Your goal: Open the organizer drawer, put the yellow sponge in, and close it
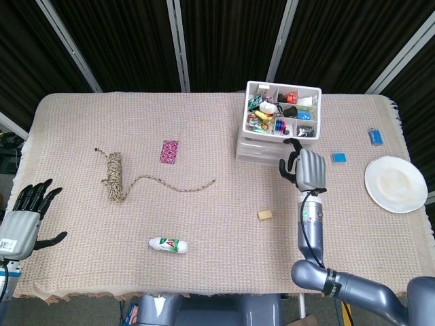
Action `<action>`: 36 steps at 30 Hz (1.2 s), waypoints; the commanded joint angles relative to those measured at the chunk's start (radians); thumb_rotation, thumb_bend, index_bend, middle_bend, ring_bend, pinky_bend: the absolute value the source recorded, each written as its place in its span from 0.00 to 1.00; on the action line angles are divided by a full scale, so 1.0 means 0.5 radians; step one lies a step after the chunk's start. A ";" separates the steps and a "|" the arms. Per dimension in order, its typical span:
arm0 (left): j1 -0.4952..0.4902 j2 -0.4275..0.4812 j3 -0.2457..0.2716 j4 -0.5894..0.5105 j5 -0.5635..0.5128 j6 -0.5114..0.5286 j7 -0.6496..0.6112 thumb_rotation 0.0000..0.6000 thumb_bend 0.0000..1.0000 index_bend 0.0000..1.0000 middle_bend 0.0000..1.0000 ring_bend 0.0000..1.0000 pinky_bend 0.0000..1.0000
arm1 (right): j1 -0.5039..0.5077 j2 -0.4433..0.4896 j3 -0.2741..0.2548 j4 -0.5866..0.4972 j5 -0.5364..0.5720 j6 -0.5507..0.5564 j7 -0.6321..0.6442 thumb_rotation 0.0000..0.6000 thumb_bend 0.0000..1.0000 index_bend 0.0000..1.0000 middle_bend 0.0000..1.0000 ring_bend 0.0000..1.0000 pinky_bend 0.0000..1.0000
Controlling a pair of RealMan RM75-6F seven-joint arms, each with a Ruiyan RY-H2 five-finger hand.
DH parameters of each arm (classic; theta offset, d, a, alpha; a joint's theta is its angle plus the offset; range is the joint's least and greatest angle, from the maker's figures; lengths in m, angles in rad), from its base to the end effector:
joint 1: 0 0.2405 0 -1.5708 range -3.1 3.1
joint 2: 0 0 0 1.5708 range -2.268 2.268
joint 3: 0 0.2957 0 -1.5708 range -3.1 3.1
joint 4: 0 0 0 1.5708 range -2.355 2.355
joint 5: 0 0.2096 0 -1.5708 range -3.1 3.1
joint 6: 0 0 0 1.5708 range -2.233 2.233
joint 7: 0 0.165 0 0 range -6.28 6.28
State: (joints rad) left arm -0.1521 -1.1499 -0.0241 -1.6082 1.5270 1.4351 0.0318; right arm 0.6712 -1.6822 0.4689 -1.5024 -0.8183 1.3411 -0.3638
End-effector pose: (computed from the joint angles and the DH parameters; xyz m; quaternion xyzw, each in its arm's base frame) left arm -0.3319 0.2217 0.1526 -0.6315 -0.3806 -0.3886 0.5525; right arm -0.1823 -0.4164 0.0343 0.4579 -0.4990 0.4910 0.5479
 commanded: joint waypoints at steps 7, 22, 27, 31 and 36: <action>0.000 -0.001 -0.001 0.000 -0.002 0.000 0.004 1.00 0.17 0.12 0.00 0.00 0.00 | 0.011 -0.030 0.017 0.064 0.079 -0.040 -0.030 1.00 0.38 0.30 0.75 0.75 0.67; 0.000 -0.001 0.001 0.000 0.001 0.000 0.003 1.00 0.17 0.12 0.00 0.00 0.00 | -0.018 -0.017 0.003 0.038 0.084 -0.015 -0.047 1.00 0.38 0.46 0.77 0.76 0.67; 0.000 -0.002 0.001 0.001 0.002 0.002 0.006 1.00 0.17 0.12 0.00 0.00 0.00 | -0.070 0.017 -0.027 -0.040 0.056 0.017 -0.025 1.00 0.38 0.46 0.77 0.76 0.67; 0.001 -0.004 0.001 0.002 0.006 0.006 0.009 1.00 0.17 0.12 0.00 0.00 0.00 | -0.107 0.042 -0.049 -0.089 0.037 0.035 -0.007 1.00 0.38 0.46 0.77 0.76 0.67; 0.001 -0.007 0.002 0.005 0.009 0.009 0.016 1.00 0.17 0.12 0.00 0.00 0.00 | -0.169 0.087 -0.095 -0.189 -0.028 0.076 0.026 1.00 0.38 0.46 0.77 0.76 0.67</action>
State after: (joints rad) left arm -0.1515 -1.1532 -0.0232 -1.6058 1.5317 1.4394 0.0400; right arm 0.5963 -1.6461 0.4292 -1.5839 -0.8218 1.3714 -0.3569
